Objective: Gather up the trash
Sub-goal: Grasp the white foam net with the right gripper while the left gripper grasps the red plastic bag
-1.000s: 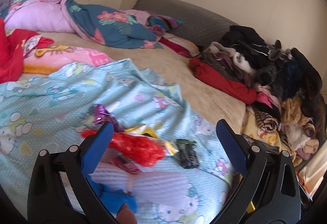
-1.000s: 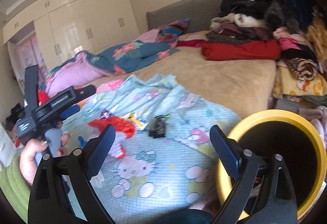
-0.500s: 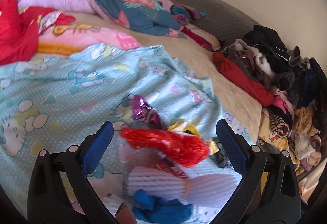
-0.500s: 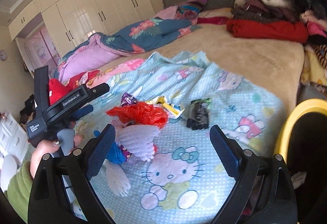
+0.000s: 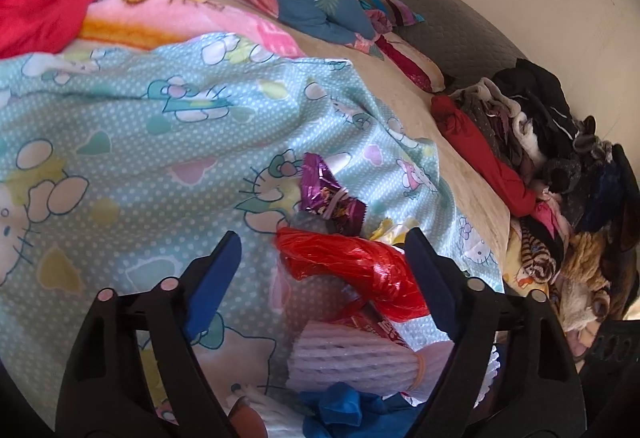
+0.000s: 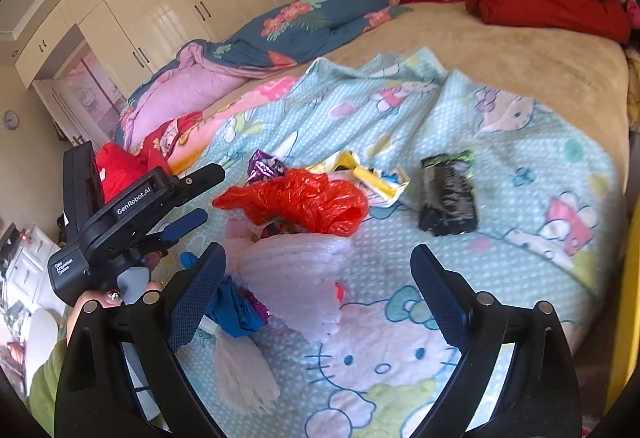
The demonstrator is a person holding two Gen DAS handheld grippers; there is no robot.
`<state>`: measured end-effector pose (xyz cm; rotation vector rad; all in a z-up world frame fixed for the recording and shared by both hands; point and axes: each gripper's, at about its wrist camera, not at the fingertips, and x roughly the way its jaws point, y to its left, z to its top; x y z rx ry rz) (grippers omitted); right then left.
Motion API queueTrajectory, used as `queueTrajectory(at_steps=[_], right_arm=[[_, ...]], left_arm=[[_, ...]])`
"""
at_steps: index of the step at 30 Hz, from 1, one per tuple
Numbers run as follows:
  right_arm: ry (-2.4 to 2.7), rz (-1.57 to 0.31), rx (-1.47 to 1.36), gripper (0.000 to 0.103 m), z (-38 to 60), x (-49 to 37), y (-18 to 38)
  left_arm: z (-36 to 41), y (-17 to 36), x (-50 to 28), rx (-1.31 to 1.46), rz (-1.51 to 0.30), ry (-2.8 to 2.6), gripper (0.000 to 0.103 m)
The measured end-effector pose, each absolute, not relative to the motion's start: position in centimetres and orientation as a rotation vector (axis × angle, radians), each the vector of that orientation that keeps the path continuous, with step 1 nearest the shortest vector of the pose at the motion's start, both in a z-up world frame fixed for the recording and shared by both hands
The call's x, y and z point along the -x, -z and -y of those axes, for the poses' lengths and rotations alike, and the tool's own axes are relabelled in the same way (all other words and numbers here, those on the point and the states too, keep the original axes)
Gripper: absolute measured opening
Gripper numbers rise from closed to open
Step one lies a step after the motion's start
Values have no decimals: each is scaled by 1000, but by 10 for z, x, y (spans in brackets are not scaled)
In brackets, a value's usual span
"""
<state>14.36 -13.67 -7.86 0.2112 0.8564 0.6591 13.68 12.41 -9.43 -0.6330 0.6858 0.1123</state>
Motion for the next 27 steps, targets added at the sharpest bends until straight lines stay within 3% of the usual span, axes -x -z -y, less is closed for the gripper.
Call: queueTrajectory(at_steps=[6,8,12,15,18,23,27], right_arm=[[-703,-912,-284,90,133,-152,91],[-727,-936,-314,81,133,-154,94],[-765,-953,-311,48,133,-151,93],[-785,-924,-298,37,135,-143,86],[-791,-887,-279,32,139,-136,77],[-795,-838,-243,31,144,-126,64],[-793,-807,-223,30,148,-121,56]], left_arm=[[-127,99,-137,659,-688,-94,63],[-125,99,-137,665,-690,-83,60],[-121,98,-139,666,-688,-63,57],[-118,99,-140,640,-683,-76,46],[-118,103,-141,649,-680,-58,38],[-111,99,-141,620,-668,-43,16],[-105,96,-142,598,-666,-20,6]])
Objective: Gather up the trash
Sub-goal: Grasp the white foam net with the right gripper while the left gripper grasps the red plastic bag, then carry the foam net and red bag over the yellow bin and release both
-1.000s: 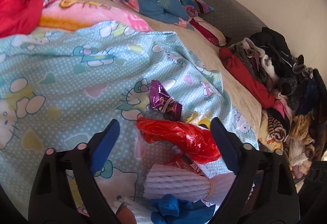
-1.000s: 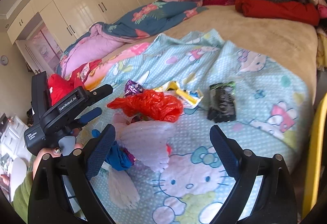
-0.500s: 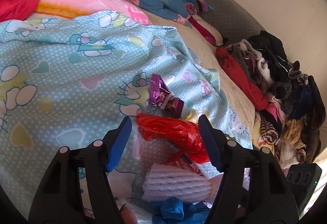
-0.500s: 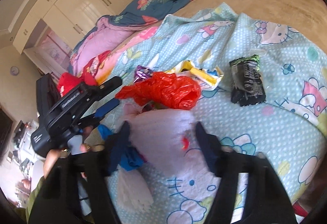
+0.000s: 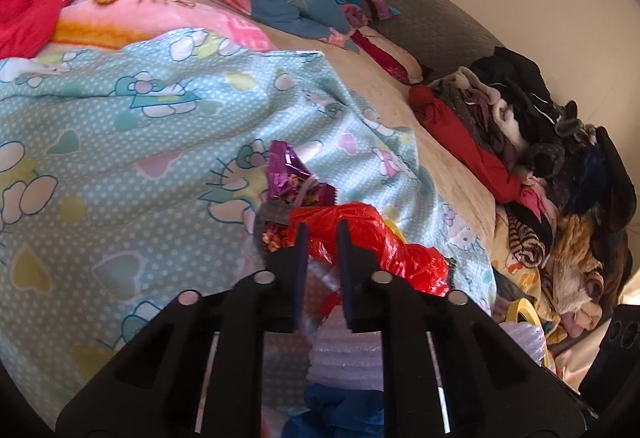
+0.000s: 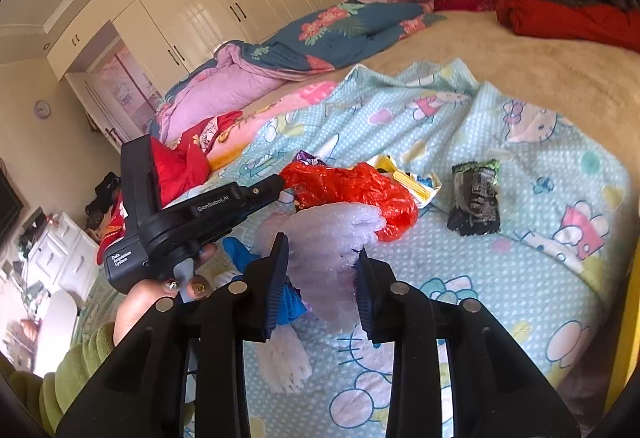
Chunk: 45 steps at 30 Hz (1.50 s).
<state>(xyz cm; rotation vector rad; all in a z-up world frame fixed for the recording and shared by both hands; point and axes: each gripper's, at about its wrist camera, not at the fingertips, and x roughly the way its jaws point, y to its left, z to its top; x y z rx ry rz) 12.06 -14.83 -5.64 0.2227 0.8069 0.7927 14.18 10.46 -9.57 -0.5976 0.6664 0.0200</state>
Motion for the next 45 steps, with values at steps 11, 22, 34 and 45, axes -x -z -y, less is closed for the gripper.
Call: queueTrajectory(at_steps=[11,22,34,45], right_arm=[[-775,-743,-263,24,179,-113,32],[-752,-666,-296,15,215,-105,6],[-708,-574,-265,15,247,-95,-20],[-653,-541,-287,15,279,-91,-30]], left_arm=[[-86,78,-139,564,-624,34,1],[-69,41,-131,548,-550,91,0],[-34,3,-120,505,-490,181,0],[1,-13,-112,453,-484,246,0]])
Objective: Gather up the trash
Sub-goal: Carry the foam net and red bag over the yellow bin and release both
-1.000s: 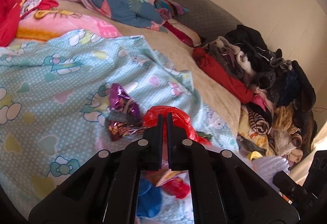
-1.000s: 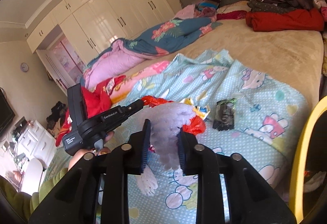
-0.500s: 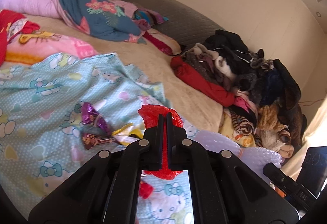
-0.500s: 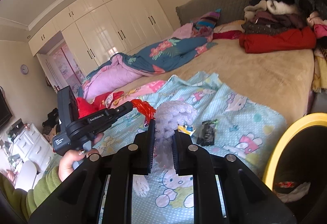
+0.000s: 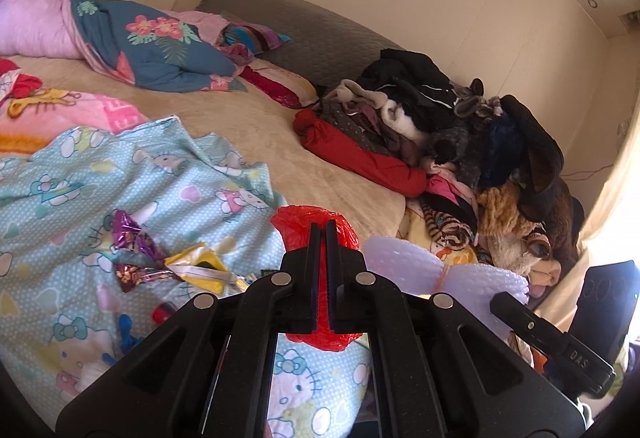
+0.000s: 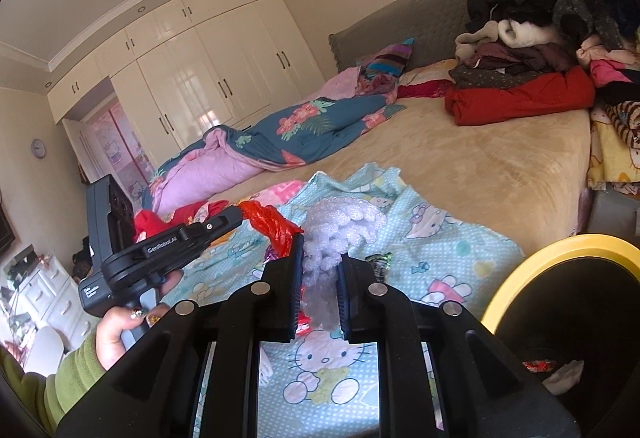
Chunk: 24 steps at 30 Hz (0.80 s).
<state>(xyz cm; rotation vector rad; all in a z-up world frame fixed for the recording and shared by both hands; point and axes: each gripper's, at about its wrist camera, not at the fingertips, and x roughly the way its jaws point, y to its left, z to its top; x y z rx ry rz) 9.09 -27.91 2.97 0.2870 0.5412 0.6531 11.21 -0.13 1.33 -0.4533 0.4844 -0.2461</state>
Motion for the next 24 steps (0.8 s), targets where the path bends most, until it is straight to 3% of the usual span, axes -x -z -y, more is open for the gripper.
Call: queueTrajectory(at_steps=[24], right_arm=[[-466,-548,-323,15,360,-82,-38]], left_arm=[[66,-27,-96,378,-496,356,0]])
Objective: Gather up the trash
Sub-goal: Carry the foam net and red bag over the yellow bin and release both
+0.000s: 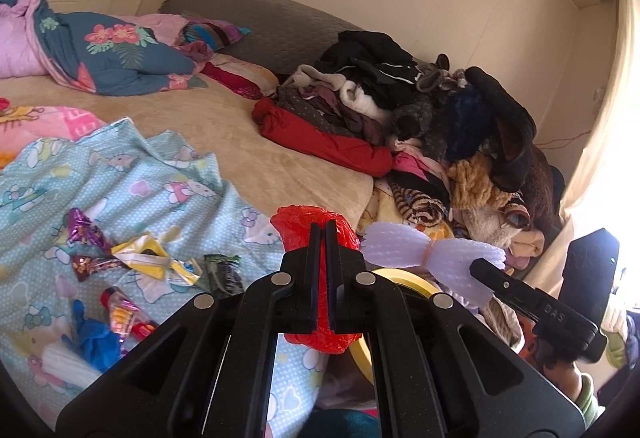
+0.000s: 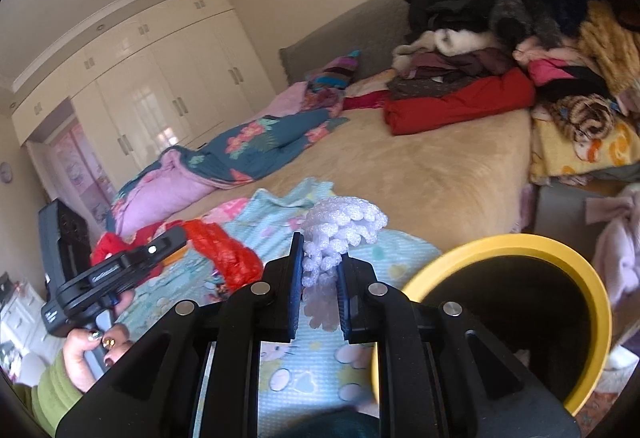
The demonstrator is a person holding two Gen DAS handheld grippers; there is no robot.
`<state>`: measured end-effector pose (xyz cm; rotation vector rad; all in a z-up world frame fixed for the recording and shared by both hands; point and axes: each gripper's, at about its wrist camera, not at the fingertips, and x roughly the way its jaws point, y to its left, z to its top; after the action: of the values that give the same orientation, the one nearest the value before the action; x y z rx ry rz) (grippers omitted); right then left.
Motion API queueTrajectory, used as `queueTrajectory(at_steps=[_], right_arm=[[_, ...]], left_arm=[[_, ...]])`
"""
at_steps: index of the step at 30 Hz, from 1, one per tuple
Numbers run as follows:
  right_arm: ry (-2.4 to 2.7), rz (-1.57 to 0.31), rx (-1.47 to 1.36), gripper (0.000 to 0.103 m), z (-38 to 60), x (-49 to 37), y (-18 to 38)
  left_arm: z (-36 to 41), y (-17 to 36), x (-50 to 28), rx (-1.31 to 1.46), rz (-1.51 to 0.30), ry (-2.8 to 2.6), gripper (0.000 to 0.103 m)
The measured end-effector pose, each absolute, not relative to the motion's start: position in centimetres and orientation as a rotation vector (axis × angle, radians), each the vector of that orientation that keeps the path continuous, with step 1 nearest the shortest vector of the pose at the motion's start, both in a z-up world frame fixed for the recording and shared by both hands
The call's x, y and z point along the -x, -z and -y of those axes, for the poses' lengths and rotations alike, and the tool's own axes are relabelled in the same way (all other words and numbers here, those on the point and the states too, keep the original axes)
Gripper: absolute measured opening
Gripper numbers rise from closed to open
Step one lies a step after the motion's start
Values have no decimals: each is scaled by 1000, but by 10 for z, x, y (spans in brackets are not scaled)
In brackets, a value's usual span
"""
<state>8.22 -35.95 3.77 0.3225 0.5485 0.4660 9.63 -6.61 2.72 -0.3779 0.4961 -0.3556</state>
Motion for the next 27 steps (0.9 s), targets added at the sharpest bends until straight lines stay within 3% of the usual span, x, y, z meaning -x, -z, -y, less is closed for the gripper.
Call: queueTrajectory(at_steps=[27], right_arm=[[-194,-664,-431,15,449,-95,-3]], left_arm=[[155,-20,-99,314,-541,499,0]])
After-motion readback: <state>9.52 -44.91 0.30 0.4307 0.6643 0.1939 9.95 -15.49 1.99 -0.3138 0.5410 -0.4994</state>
